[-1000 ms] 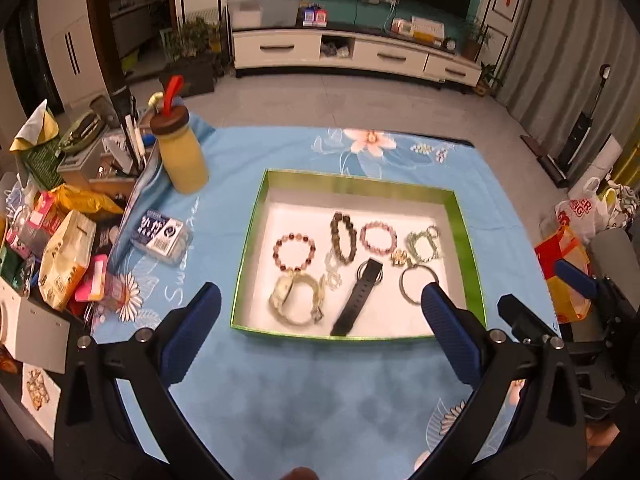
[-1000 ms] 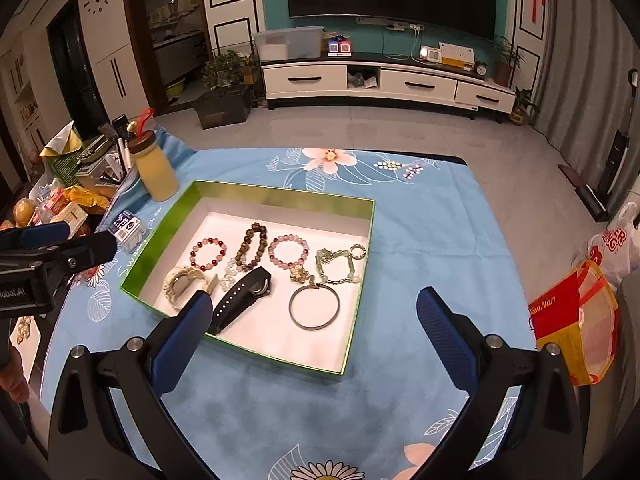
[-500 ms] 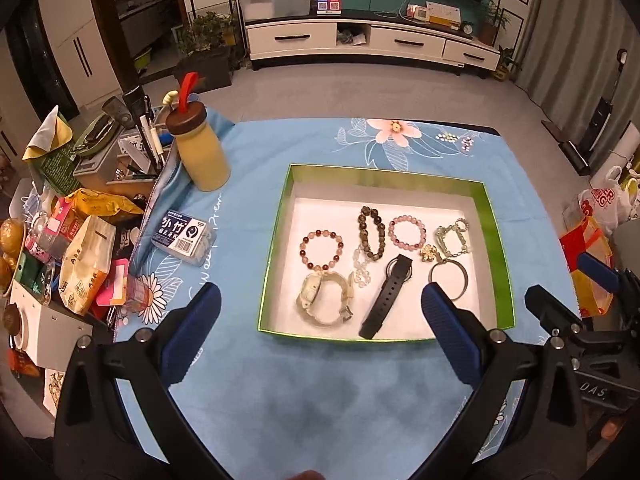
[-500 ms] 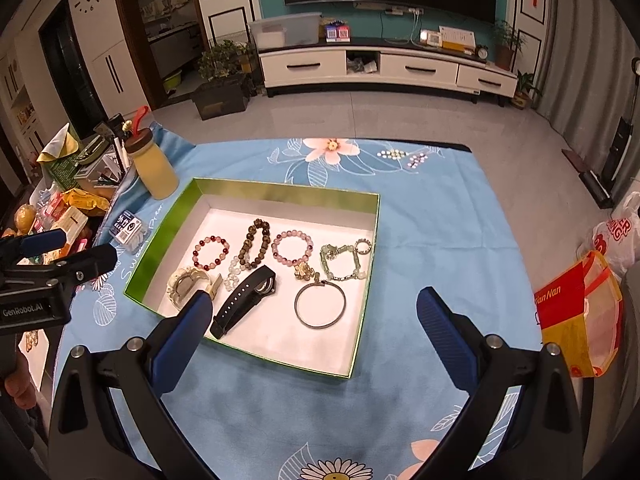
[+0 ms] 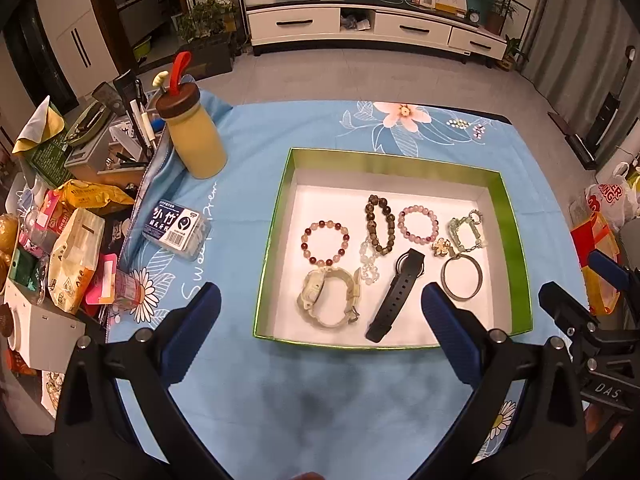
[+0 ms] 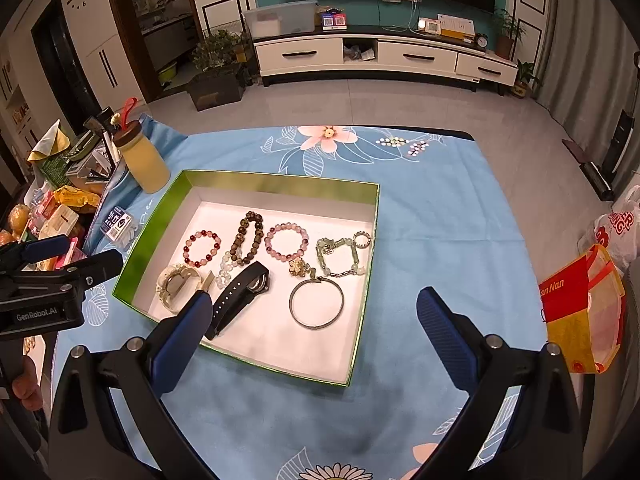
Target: Organize jewelry
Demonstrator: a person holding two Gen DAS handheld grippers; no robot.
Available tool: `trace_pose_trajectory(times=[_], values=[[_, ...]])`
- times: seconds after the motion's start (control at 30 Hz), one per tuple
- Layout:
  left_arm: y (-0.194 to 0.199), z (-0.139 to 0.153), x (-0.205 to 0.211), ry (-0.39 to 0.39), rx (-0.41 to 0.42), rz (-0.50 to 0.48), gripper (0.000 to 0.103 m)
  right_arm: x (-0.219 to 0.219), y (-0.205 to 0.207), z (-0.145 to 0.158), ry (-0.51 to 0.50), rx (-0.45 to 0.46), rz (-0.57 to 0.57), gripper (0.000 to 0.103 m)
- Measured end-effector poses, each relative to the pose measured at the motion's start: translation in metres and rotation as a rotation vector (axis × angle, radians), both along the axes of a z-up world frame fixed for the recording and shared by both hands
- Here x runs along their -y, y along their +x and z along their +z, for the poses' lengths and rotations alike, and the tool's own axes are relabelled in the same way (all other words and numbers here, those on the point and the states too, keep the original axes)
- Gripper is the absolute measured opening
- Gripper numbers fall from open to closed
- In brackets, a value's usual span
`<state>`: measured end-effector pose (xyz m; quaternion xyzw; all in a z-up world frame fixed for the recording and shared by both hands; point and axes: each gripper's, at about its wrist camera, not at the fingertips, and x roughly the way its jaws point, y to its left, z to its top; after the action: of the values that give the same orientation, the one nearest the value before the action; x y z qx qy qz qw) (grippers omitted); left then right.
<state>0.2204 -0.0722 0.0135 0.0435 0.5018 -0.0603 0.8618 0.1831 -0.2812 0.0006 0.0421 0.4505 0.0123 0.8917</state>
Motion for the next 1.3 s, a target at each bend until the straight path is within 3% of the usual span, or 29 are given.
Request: trace_pose_trajectory(times=[1.3], values=[[-0.0029,0.0073,0.0021,0.017,0.029,-0.006,0.101,-0.0026,0.0015,0.0034,-0.005,0.004,0.009,0.102]])
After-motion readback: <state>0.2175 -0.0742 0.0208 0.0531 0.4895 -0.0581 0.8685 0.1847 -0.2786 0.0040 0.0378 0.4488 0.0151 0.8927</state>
